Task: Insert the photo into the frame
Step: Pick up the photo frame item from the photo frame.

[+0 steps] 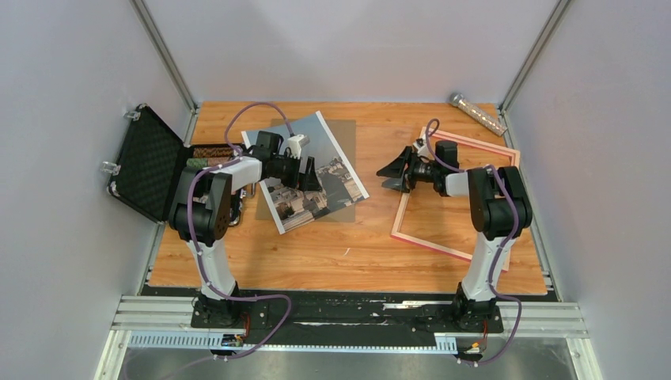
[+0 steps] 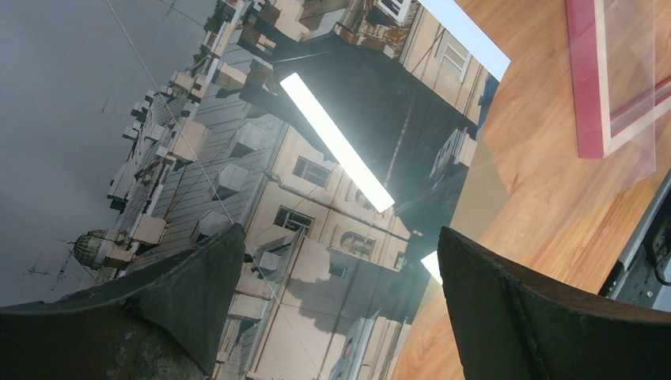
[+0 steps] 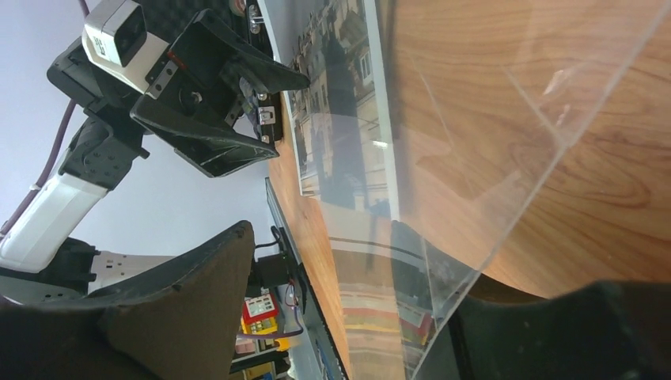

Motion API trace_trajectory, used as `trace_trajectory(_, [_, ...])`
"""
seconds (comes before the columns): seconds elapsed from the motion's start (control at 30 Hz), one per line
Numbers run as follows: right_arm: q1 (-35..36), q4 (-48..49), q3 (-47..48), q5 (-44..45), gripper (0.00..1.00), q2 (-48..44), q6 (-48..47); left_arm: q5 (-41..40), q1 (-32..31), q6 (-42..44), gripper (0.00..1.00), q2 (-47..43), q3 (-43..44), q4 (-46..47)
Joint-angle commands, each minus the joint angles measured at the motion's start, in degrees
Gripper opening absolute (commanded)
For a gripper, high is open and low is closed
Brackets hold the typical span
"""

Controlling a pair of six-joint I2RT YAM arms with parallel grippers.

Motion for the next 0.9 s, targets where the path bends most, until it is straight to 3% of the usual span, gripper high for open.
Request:
trace_trajectory(0.0, [0.25,-2.03,3.65,1.62,0.62,1.18,-3.08,0.07,-0.49,-0.4,1.0,-0.6,-1.49,-3.13])
trace_trajectory(0.23, [0.28,-5.84,6.92,4.98,0.53,3.44,-4.89,-0.57,-0.52,0.14,1.0,-0.61,-1.71,-3.38])
trace_trajectory(0.67, [-1.61,-9.58,9.55,4.25,0.02,2.01,-5.55,-1.17,-0.47,0.1,1.0,-3.22,-1.43,-3.72])
trace_trajectory(0.87, [-3.91,-9.55,7.34,0.44,0.0,-2.98,-6.37,-2.53,-0.33,1.55,1.0,-7.77,0.88,-5.48])
